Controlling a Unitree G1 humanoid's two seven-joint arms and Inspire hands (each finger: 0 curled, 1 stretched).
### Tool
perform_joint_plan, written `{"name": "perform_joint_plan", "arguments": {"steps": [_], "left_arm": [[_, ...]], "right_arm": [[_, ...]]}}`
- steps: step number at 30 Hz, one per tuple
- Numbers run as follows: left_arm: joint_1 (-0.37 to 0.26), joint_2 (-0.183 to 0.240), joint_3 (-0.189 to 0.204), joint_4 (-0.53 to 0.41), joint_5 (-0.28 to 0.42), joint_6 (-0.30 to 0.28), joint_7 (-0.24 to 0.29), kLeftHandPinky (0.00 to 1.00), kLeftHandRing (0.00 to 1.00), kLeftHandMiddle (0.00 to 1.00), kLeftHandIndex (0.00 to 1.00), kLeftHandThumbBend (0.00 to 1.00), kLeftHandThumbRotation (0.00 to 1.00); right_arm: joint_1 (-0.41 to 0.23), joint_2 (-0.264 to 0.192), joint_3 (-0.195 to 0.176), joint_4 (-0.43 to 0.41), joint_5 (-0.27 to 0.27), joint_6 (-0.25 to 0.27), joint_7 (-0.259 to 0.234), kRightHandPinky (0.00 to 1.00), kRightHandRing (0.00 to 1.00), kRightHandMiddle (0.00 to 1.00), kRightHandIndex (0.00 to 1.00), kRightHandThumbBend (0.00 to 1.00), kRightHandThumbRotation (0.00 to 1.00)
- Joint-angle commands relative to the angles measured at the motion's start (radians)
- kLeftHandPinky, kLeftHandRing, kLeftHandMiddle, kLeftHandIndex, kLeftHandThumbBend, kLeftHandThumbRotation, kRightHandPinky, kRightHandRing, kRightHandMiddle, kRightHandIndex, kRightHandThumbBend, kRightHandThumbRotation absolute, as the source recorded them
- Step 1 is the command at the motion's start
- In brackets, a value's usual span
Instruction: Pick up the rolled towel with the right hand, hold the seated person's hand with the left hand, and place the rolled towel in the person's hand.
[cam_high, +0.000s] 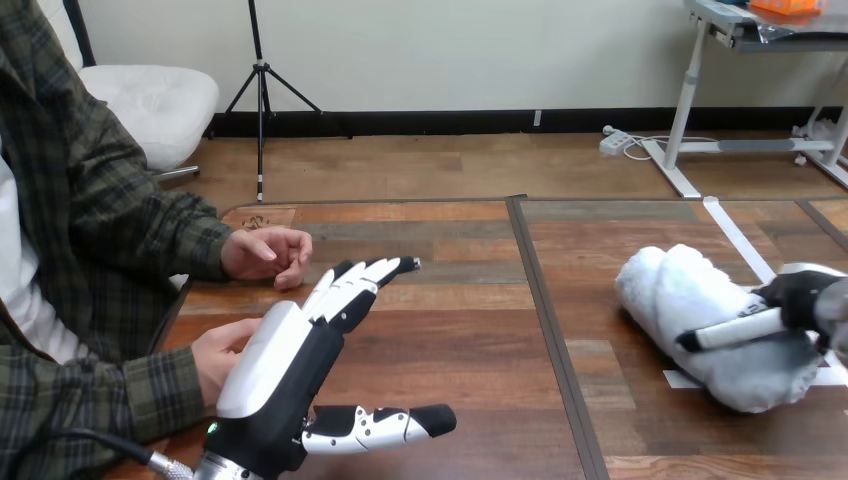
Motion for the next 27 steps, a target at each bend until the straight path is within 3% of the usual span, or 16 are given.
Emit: {"name": "perform_joint_plan", "arguments": {"steps": [1,9,18,27], "left_arm": [[-0.022,0.004,0.013,-0.08,-0.039,-0.001,0.0,0.98,0.92,0.9,0.88,1.0,0.67],[-0.005,0.005,0.011,-0.1,-0.038,-0.01,0.004,0.98,0.92,0.9,0.87,1.0,0.67],[0.023,0.006,0.003,-0.136,-0.066,-0.007,-0.021,0.98,0.92,0.9,0.88,1.0,0.67],[0.049,0.005,0.001,-0.171,-0.096,-0.006,-0.048,0.98,0.92,0.9,0.88,1.0,0.66]], "right_arm": [[-0.125,0.065,0.004,0.046,0.014,-0.031,-0.031,0.49,0.87,0.95,0.97,0.96,0.58],[-0.11,0.093,-0.003,0.092,0.025,-0.044,-0.082,0.58,0.92,0.98,1.0,0.93,0.58],[-0.094,0.119,-0.016,0.12,0.047,-0.035,-0.14,0.77,0.95,0.96,0.99,0.94,0.54],[-0.078,0.139,-0.017,0.133,0.059,-0.052,-0.203,0.78,0.93,0.93,0.99,0.97,0.54]]}}
